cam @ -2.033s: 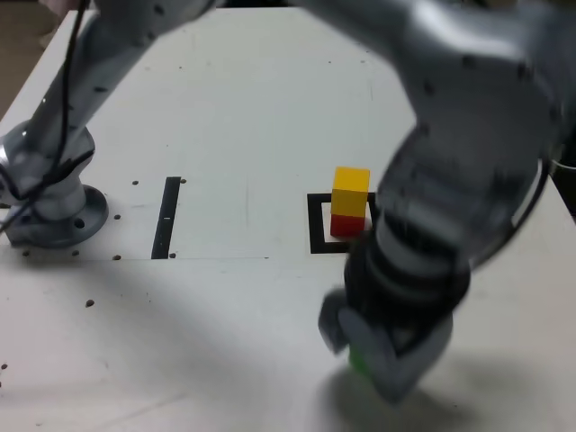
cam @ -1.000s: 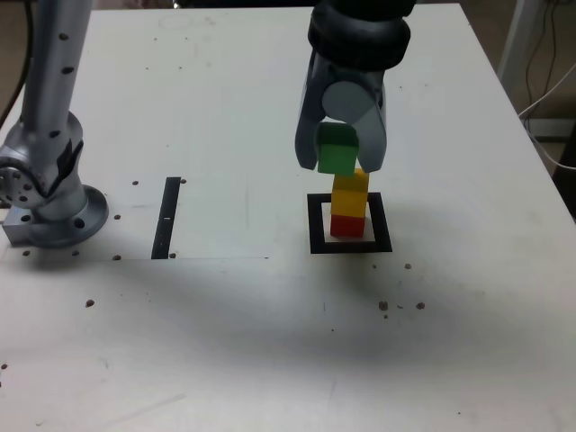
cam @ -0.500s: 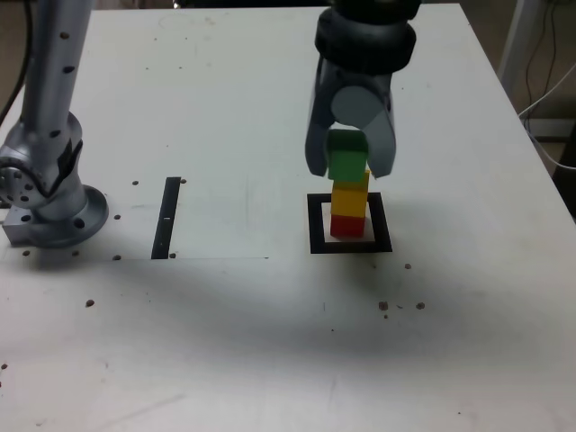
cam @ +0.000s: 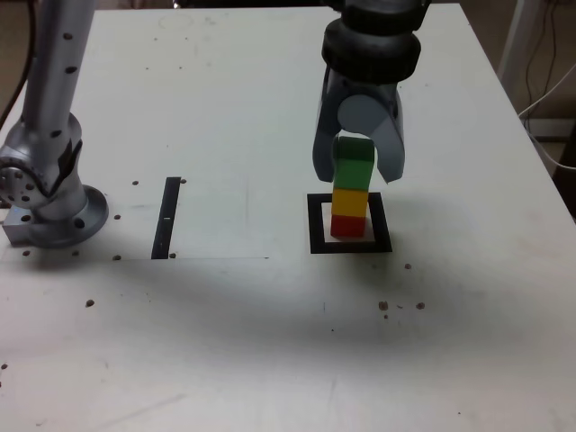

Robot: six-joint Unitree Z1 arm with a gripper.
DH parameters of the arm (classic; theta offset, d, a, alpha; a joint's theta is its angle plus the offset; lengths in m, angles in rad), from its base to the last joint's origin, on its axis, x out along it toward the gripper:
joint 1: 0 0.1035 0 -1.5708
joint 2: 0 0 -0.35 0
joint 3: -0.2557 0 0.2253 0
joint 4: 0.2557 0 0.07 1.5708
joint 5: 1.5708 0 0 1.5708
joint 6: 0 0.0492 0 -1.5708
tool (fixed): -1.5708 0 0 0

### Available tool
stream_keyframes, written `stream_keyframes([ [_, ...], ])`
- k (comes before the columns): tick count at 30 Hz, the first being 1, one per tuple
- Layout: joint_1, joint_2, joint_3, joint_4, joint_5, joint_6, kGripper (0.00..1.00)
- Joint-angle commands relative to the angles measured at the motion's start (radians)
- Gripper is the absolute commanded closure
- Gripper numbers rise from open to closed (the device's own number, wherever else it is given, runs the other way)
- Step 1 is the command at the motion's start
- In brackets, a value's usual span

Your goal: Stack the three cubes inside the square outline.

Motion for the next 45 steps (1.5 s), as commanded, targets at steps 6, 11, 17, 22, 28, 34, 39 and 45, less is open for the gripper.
stream_keyframes([
  [6,0.004,-0.001,0.013,-0.004,0.003,0.006,0.00],
  [11,0.004,-0.026,0.019,-0.005,0.019,0.006,0.00],
  [17,0.004,-0.097,0.045,0.000,0.067,-0.013,0.00],
  [22,0.004,-0.175,0.100,0.008,0.098,-0.037,0.00],
  [28,0.004,-0.278,0.220,0.016,0.106,-0.064,0.00],
  [34,0.004,-0.379,0.402,-0.002,0.100,-0.104,0.00],
  [39,0.004,-0.455,0.573,-0.063,0.089,-0.132,0.00],
  [45,0.004,-0.515,0.776,-0.166,0.067,-0.154,0.00],
])
